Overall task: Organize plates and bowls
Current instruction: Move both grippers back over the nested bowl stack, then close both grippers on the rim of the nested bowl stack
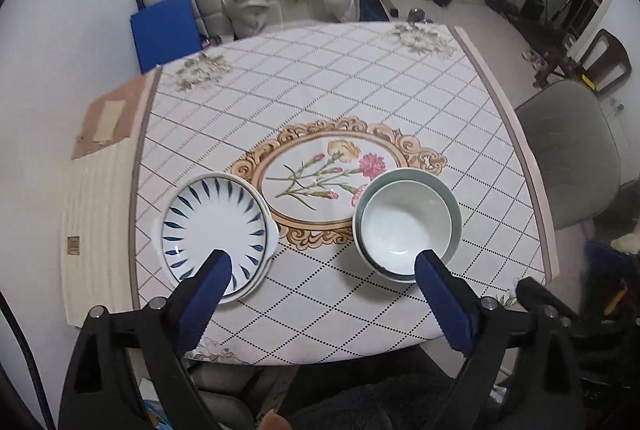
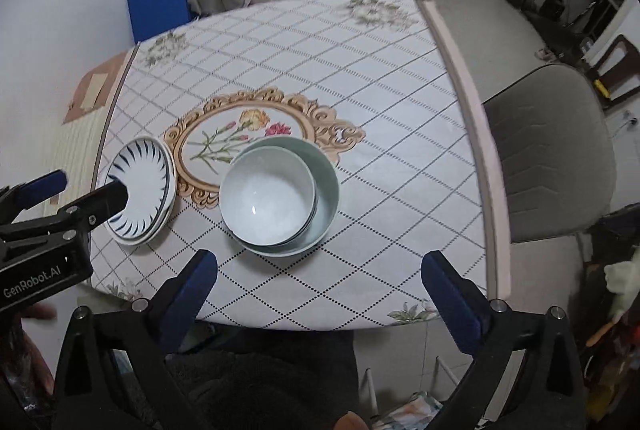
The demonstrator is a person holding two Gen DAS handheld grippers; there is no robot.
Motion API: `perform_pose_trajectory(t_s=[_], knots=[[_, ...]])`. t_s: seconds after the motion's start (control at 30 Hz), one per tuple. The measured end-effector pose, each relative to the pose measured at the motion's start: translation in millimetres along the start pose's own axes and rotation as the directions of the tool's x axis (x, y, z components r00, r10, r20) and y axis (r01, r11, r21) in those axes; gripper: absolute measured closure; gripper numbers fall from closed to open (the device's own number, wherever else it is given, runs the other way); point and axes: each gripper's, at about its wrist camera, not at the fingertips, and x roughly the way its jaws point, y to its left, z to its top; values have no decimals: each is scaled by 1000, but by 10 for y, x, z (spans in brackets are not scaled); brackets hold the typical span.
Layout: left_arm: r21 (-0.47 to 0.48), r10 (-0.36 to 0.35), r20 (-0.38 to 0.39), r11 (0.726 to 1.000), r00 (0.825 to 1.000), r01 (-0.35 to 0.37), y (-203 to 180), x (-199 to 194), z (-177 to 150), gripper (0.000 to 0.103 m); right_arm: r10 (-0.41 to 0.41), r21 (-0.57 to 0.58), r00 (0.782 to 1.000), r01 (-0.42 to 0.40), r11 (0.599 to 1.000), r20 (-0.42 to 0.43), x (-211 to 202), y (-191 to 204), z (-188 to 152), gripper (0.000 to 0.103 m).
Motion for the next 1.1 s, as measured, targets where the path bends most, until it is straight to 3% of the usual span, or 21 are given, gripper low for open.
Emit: perform_pose_trajectory(t_s=[0.3,0.4,0.5,0.6,0.7,0.83,1.0,1.1], knots=[[-2,-69,36,998,997,69,35,-293,-99,7,-7,45,998,5,999,65,-420,64,-114,0],[-15,-118,6,993,993,118,59,-213,-66,6,25,86,999,-29,996,47,-349,-37,-75,0],[-56,-196,-62,980,979,192,107,131,9,6,118,157,993,-119,980,14,-66,-250,7,0],[-153,-312,-154,945,937,290,168,610,92,6,258,229,966,-245,942,-29,450,-488,142,0],[-307,-434,-243,883,867,356,242,1253,152,6,367,276,925,-328,904,-102,1043,-629,274,0],[-403,-527,-304,826,794,394,210,1867,173,7,421,287,886,-359,888,-193,1697,-667,411,0],[-353,-529,-357,840,770,413,39,2216,270,7,496,290,824,-421,859,-274,2216,-581,492,0],[-358,-549,-386,830,742,428,-33,2402,288,7,489,260,809,-420,870,-327,2420,-484,526,1]])
